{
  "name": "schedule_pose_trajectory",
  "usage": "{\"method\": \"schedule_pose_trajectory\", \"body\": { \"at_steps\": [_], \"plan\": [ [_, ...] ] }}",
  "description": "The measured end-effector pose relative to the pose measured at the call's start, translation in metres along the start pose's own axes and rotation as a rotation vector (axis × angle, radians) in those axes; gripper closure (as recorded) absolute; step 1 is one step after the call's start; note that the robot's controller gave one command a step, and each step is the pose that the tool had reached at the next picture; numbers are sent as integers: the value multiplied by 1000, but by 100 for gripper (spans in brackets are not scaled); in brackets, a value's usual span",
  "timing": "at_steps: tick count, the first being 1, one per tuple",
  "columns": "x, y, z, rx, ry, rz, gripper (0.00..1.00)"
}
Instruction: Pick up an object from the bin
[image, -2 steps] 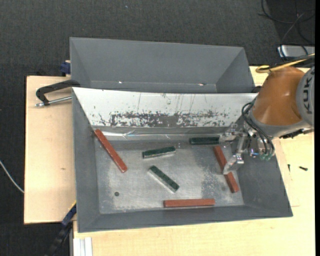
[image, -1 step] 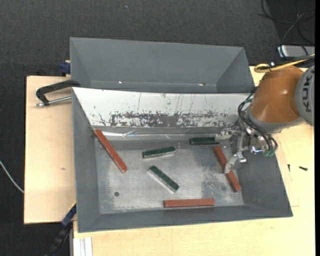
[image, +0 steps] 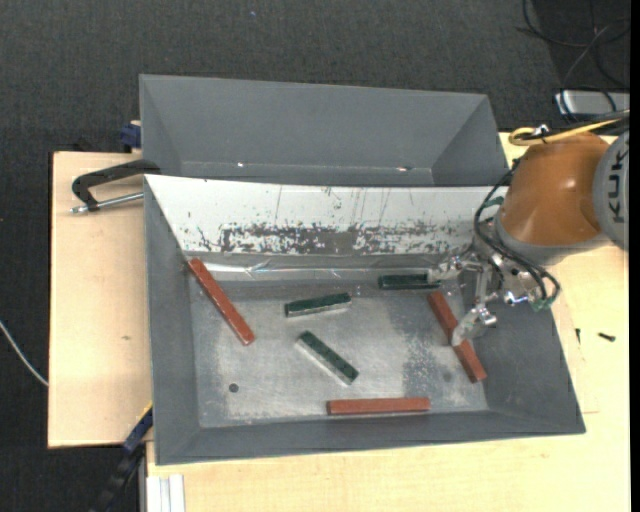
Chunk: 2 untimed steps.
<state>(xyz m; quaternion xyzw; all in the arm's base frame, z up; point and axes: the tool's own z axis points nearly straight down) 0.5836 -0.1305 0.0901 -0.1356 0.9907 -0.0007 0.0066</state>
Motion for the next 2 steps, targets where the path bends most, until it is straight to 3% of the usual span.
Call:
{"method": "schedule_pose_trajectory", "body": {
  "at_steps": [1, 2],
  "plan": [
    [40, 59, 17, -5, 10, -221, 0],
    [-12, -13, 8, -4, 5, -478, 100]
  ]
}}
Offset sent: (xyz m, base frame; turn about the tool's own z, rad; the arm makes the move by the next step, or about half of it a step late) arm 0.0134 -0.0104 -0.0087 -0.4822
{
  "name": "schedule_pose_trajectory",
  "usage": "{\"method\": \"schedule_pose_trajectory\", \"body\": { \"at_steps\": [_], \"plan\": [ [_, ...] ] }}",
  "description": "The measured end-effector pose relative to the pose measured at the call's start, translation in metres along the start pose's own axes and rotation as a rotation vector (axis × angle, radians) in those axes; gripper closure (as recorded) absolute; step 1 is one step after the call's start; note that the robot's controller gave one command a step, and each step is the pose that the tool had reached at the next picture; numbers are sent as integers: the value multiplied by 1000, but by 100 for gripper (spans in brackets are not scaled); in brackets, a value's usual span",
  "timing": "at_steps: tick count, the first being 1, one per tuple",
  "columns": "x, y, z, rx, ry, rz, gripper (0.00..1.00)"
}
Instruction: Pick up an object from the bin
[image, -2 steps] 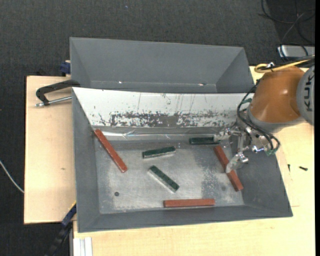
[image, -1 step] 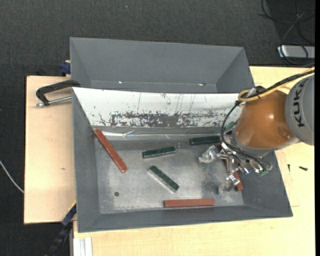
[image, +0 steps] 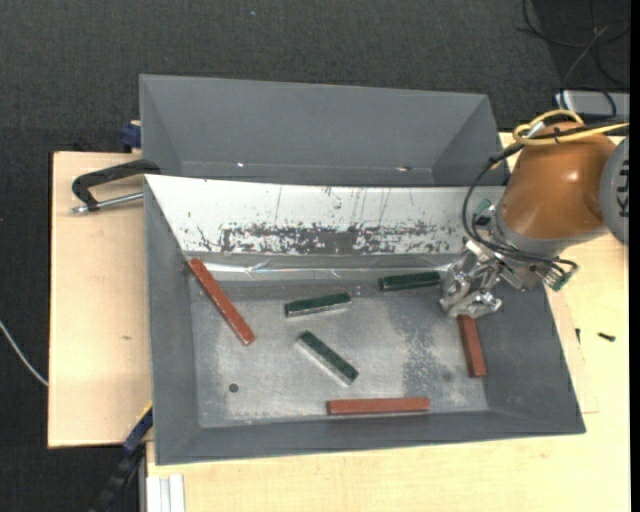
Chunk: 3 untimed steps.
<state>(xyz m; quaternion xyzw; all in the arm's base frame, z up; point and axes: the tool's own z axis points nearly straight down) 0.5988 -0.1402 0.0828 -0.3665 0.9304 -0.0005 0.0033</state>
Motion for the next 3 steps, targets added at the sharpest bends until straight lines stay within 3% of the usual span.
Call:
{"method": "schedule_pose_trajectory", "body": {
  "at_steps": [1, 2, 3],
  "plan": [
    [-9, 4, -2, -5, -18, 0, 0],
    [-9, 4, -2, -5, -16, -1, 0],
    [2, 4, -46, -6, 1, -269, 0]
  ]
}}
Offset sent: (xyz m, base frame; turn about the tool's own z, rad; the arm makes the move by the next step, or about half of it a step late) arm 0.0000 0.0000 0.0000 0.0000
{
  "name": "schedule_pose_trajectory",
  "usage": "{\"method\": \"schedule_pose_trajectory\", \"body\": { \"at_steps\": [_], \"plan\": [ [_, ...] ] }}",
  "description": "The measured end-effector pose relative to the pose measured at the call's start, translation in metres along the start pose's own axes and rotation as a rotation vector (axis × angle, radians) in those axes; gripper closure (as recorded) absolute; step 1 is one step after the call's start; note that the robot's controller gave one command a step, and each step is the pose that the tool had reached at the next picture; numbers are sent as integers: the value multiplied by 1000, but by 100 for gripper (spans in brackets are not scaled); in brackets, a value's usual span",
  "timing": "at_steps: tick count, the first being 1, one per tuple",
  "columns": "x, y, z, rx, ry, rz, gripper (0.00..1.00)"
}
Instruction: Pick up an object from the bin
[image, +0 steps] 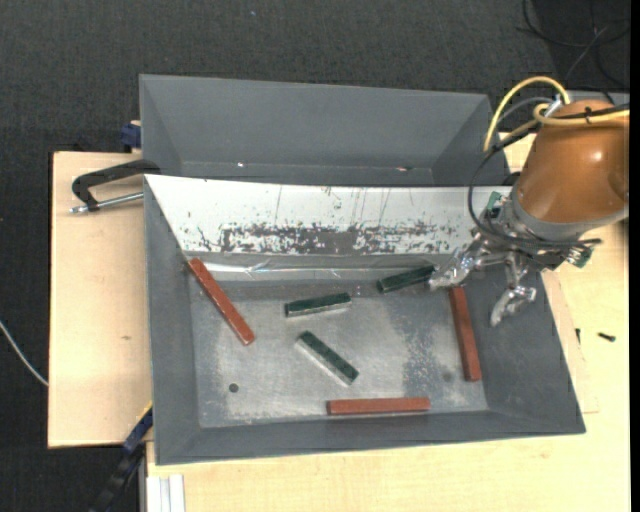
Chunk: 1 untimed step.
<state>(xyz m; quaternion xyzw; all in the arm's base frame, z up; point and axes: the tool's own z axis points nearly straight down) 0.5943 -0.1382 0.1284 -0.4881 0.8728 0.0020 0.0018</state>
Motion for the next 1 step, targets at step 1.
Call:
{"method": "schedule_pose_trajectory", "body": {
  "at_steps": [1],
  "plan": [
    [7, -7, 3, 10, 0, -48, 0]
  ]
}}
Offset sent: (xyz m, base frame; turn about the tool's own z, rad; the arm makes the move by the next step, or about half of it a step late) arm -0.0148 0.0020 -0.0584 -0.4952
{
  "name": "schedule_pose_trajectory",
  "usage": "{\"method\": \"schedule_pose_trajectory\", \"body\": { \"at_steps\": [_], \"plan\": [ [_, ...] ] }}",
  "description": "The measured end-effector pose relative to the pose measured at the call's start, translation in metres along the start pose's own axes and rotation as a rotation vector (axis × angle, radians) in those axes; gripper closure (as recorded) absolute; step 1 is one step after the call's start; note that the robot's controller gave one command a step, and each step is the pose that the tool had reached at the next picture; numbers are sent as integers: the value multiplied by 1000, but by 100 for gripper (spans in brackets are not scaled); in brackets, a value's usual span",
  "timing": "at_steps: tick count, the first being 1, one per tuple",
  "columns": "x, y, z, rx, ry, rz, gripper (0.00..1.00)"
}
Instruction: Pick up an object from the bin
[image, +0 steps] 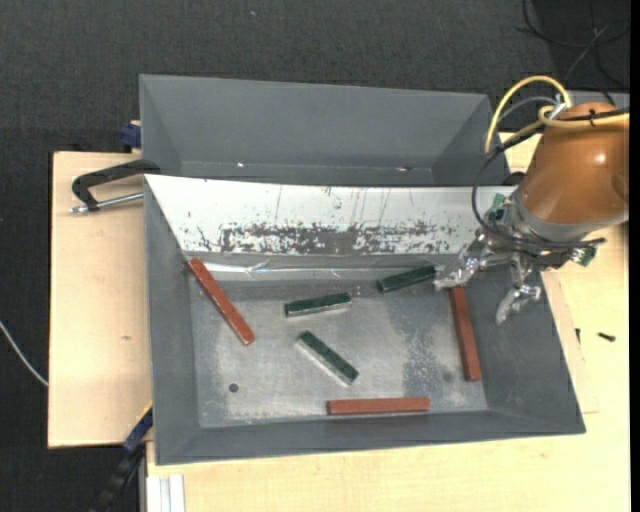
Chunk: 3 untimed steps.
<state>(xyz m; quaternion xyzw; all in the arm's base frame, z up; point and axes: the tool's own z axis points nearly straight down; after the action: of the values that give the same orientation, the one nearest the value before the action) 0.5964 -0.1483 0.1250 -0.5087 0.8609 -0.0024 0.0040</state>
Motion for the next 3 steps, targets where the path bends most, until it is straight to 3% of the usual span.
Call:
{"method": "schedule_pose_trajectory", "body": {
  "at_steps": [1, 2, 3],
  "plan": [
    [-2, 9, 24, -8, 3, 213, 0],
    [-19, 11, 51, -2, 3, -388, 100],
    [-19, 11, 51, -2, 3, -389, 100]
  ]
}}
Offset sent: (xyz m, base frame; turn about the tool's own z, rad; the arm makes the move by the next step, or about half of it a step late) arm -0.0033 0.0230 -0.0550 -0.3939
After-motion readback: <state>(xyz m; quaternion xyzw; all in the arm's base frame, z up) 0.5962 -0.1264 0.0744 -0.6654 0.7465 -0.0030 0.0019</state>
